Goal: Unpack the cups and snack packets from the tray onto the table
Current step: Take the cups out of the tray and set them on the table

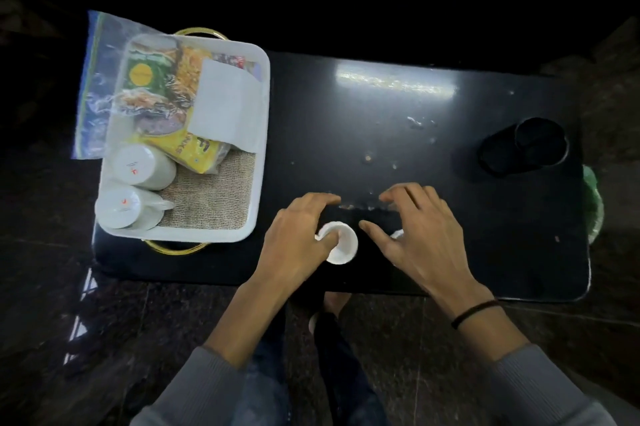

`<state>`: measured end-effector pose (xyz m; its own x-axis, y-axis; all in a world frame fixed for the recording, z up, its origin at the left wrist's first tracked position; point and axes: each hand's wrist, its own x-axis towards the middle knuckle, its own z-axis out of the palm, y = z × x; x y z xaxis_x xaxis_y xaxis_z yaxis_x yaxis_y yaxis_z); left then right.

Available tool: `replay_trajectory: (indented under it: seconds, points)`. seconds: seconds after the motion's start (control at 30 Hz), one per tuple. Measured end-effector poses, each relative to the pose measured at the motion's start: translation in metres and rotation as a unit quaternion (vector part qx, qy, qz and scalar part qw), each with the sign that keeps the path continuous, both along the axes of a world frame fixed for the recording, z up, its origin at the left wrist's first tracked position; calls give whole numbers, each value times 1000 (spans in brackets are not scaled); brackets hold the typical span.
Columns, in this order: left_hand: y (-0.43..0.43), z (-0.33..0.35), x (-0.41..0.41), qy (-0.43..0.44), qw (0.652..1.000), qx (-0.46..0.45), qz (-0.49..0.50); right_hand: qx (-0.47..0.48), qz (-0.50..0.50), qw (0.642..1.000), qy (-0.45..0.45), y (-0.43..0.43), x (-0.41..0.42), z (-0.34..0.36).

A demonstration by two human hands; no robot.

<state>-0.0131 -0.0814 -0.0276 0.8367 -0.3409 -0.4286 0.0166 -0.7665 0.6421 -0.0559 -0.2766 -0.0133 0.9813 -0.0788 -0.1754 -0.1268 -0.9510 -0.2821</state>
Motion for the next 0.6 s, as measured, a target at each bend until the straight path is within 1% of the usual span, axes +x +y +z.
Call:
replay_trajectory:
  seconds: [0.13,0.3,0.43,0.5,0.6]
  points:
    - [22,6,15,-31,999,-8,44,32,47,998,-21,32,37,8]
    - [71,9,32,-65,991,13,114,66,118,991,-23,92,81,9]
    - [121,7,36,-90,978,59,180,104,177,979,4,149,104,3]
    - [145,6,35,-101,967,87,217,140,187,972,23,177,112,-2]
    - [172,4,30,-144,944,138,262,189,194,961,61,215,118,-10]
